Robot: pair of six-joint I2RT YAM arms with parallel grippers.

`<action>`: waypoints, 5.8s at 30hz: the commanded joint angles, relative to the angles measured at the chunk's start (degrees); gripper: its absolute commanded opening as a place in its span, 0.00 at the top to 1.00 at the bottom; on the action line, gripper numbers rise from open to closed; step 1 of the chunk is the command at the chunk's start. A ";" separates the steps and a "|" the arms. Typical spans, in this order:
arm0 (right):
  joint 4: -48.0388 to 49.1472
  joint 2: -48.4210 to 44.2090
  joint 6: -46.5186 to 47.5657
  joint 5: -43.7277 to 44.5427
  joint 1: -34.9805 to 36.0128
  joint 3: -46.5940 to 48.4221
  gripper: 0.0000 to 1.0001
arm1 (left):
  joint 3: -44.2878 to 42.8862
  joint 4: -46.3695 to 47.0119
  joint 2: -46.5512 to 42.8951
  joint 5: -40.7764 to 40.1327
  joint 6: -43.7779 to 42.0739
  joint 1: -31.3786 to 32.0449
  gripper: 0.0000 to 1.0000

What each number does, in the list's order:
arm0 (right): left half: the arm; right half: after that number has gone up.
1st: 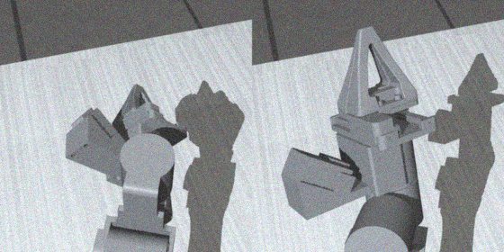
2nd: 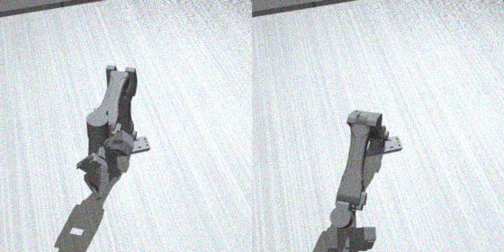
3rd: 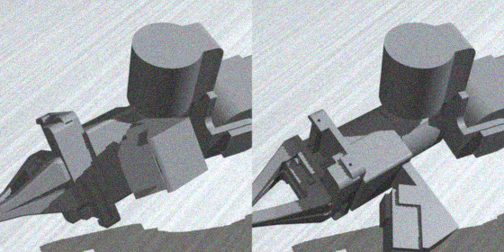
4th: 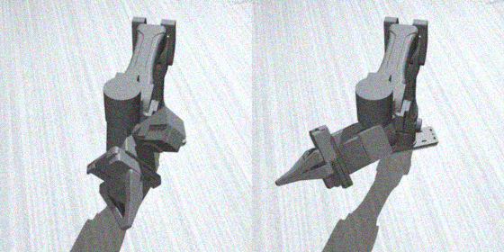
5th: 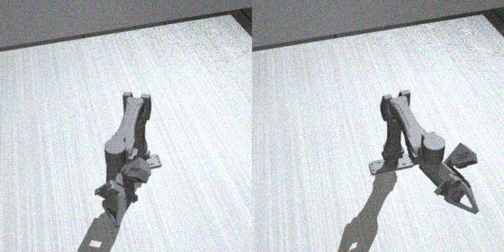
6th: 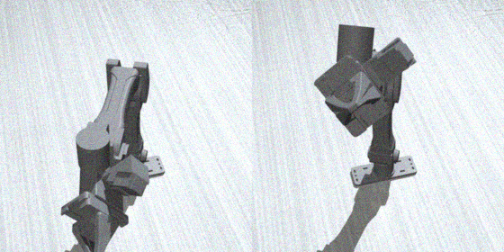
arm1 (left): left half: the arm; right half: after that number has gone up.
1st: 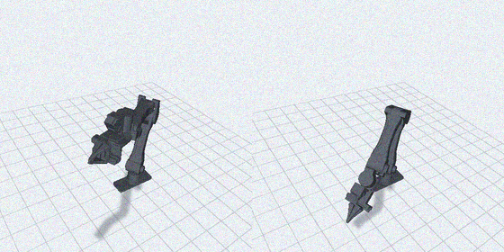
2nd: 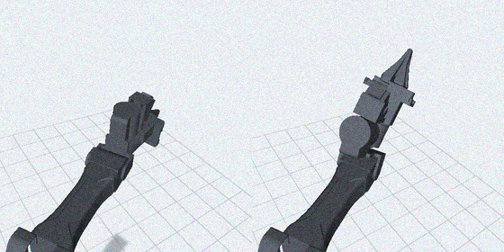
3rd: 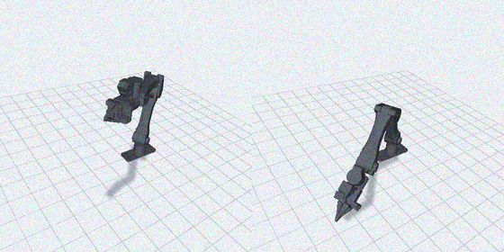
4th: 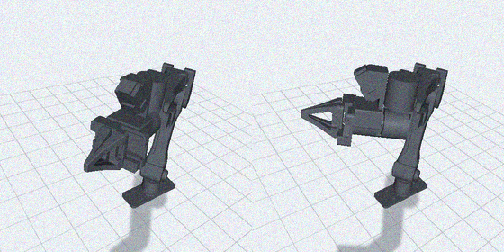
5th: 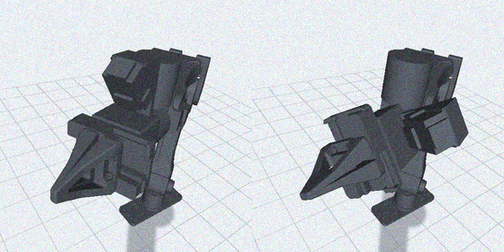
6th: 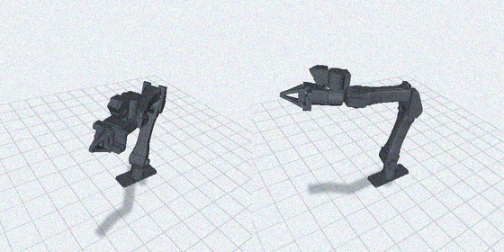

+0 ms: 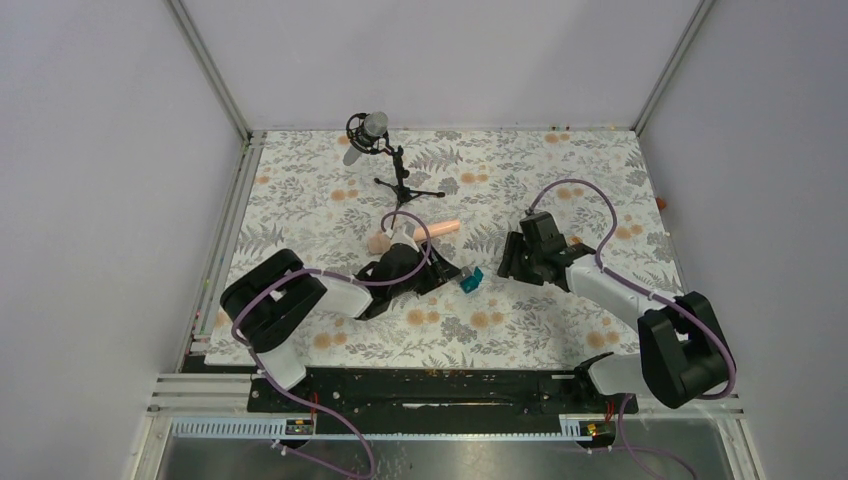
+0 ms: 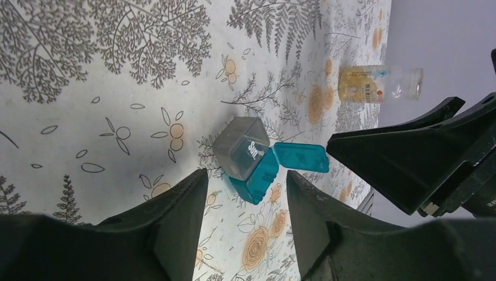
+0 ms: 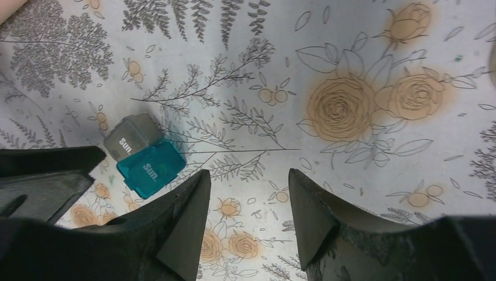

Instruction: Sort the pills into containers

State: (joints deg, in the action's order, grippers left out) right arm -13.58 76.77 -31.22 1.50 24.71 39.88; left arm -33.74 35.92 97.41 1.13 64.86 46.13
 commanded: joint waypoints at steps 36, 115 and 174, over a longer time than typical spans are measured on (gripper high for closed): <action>10.39 7.55 -1.24 -12.69 0.45 -0.06 0.37 | -13.50 -26.22 5.32 -10.69 2.90 3.39 0.68; 18.15 12.40 -1.92 -27.69 0.36 -1.24 0.38 | 0.29 6.03 4.86 4.46 -2.05 3.34 0.76; -6.74 17.54 32.32 -2.01 11.45 19.80 0.15 | 7.38 -7.18 -17.75 -8.33 -12.77 -3.75 0.58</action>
State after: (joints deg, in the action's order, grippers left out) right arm -15.22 90.98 -6.17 -4.89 34.98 55.46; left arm -28.27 27.86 82.78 -4.95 53.39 43.72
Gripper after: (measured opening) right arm 0.850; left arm 0.418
